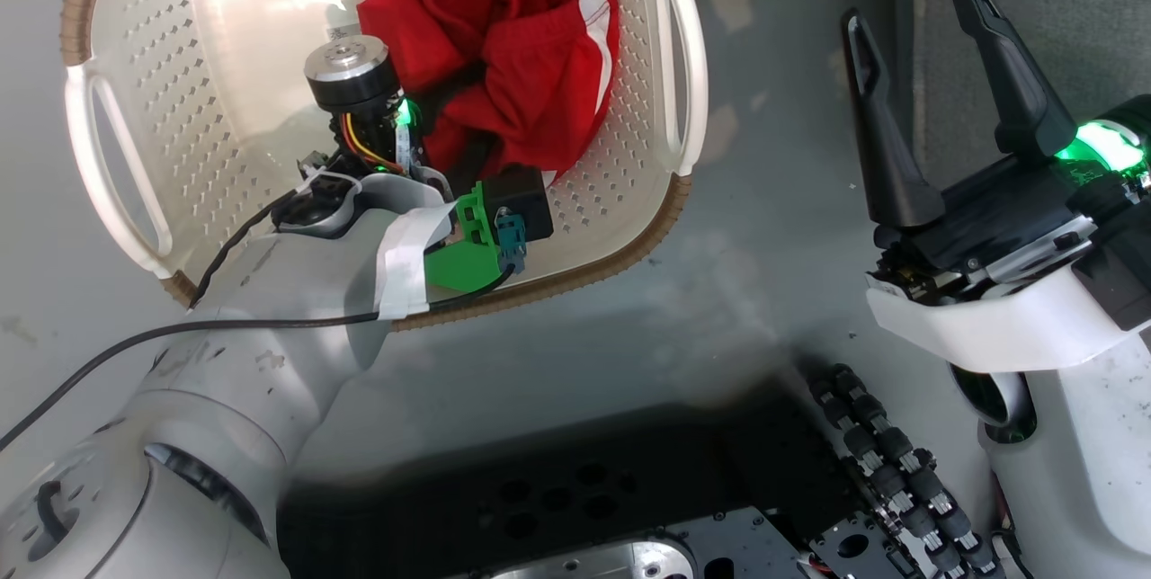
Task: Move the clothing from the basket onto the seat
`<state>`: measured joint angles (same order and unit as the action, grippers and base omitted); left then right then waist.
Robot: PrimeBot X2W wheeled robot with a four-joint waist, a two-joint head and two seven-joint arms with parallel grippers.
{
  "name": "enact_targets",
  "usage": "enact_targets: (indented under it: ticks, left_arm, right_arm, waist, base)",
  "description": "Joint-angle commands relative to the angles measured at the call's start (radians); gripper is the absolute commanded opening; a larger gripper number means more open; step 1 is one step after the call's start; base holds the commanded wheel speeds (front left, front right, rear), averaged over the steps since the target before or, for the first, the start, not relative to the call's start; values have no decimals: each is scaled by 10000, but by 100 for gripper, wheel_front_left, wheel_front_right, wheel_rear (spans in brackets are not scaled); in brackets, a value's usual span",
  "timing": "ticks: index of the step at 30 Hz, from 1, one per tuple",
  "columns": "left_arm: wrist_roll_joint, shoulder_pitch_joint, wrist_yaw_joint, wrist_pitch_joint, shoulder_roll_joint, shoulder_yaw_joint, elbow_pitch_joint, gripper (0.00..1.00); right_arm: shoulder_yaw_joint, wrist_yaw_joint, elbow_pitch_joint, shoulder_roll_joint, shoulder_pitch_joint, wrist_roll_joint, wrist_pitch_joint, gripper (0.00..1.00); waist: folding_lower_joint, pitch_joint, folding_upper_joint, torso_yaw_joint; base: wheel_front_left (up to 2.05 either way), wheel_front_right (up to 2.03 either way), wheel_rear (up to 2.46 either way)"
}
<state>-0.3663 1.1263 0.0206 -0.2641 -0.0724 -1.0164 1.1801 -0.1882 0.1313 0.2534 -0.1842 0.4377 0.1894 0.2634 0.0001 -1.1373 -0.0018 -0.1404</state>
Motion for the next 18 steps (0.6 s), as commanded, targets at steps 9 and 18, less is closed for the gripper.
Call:
enact_targets:
  ticks: [9, 18]
  left_arm:
    - [746, 240, 248, -4, 58, -86, -317, 0]
    - [1846, -606, 487, -4, -141, 46, -1380, 0]
  right_arm:
    - [-148, -10, -10, -15, 112, -64, 17, 100]
    - [-209, -10, -309, 110, 366, -15, 17, 100]
  waist:
    - [-1, -36, 18, 116]
    - [-1, 1117, 18, 266]
  base:
    - [0, 0, 0]
    - [0, 0, 0]
